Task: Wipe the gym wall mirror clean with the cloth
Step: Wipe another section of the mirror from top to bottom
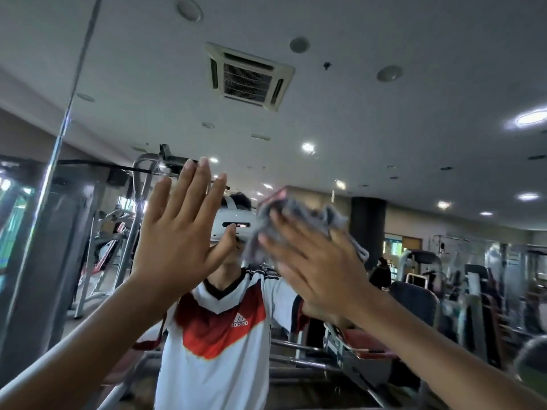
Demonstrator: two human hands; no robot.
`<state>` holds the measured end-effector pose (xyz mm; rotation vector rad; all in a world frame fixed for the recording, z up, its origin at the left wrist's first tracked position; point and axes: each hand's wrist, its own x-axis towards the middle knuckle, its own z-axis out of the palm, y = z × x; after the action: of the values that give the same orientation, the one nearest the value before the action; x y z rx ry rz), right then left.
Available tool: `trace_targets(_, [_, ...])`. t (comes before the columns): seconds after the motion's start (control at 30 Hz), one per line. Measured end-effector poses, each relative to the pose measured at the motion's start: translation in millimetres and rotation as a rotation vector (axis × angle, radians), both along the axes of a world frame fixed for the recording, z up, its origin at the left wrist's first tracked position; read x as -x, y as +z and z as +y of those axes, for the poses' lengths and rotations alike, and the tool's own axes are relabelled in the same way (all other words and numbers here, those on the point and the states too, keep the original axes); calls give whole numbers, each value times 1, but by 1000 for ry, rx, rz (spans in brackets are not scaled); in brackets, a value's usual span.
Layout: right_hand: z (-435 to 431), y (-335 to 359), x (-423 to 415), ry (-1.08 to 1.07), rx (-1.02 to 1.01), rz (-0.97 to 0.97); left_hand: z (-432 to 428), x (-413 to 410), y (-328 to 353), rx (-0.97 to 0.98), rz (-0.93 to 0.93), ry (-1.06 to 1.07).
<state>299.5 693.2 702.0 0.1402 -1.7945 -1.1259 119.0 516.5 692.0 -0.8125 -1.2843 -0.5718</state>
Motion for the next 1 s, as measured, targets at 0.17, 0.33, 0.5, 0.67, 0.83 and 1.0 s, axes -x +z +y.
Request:
trace_targets(0.17, [55,32,-59,-77,-114,-155,5,-6,-10,31,-61,35])
trace_targets(0.33, [19,42,-17,97,266,405,10,-13,-35,39,-56,-10])
trace_targets(0.5, [-7,-51,5,134,222,278,5,-15,-71,61,-44,-27])
trace_targets(0.67, [32,-65,-38,60,69,86,5,-15,-84,86,-59,-8])
trace_targets(0.83, [15,-16,-11,153,470,548,8,-15,-86,84,-73,8])
trace_targets(1.0, [-11,-77,10,77,277,241,-2,-10,-90,102,-39,-37])
